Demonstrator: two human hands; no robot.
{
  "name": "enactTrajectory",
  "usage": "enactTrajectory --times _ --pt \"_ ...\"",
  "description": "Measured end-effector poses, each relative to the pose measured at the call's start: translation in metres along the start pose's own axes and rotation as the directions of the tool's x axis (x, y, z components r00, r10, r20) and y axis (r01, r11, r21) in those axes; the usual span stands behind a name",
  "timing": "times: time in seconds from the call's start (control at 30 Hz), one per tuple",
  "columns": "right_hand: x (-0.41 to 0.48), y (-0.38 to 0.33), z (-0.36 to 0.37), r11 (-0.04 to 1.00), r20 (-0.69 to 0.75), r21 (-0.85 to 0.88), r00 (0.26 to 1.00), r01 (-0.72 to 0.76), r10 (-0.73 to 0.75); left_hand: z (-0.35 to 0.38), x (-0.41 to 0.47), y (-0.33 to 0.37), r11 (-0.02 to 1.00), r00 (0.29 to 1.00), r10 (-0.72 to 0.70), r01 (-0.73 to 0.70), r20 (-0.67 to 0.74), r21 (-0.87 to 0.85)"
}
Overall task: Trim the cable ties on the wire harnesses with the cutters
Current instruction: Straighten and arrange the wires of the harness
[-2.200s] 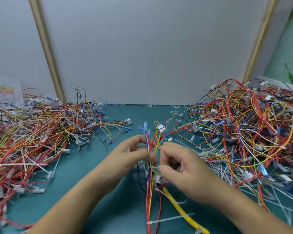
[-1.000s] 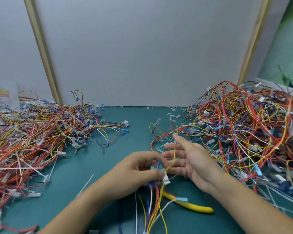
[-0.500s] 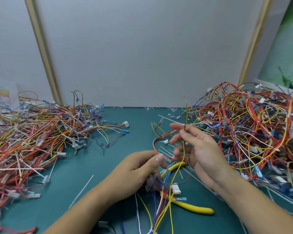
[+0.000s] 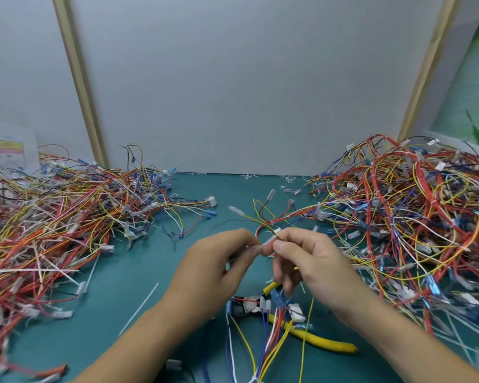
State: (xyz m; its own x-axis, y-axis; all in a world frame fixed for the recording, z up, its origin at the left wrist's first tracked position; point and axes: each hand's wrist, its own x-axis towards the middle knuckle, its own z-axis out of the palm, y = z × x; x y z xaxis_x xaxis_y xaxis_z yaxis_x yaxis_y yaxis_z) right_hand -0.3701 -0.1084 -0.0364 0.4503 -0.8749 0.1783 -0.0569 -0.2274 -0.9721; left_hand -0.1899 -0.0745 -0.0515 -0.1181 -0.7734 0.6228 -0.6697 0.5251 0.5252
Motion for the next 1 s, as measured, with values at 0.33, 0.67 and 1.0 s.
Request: enactTrajectory --times 0.33,0.67,1.0 --pt "0.003 0.008 -0.007 0.998 -0.061 -0.056 0.998 0.028 -0.032 0.003 -0.004 0.001 0.999 0.996 -0.017 0.019 0.091 -0.031" --pt "0.007 0.011 -0.015 0.994 0.016 -0.098 0.999 0.038 -0.037 -0.001 -0.002 0.006 0.999 0.994 -0.005 0.011 0.107 -0.047" --pt "0.011 0.013 -0.017 0.993 -0.151 -0.082 0.983 0.089 -0.101 -0.001 -0.002 -0.005 0.99 0.988 -0.137 0.135 0.074 0.033"
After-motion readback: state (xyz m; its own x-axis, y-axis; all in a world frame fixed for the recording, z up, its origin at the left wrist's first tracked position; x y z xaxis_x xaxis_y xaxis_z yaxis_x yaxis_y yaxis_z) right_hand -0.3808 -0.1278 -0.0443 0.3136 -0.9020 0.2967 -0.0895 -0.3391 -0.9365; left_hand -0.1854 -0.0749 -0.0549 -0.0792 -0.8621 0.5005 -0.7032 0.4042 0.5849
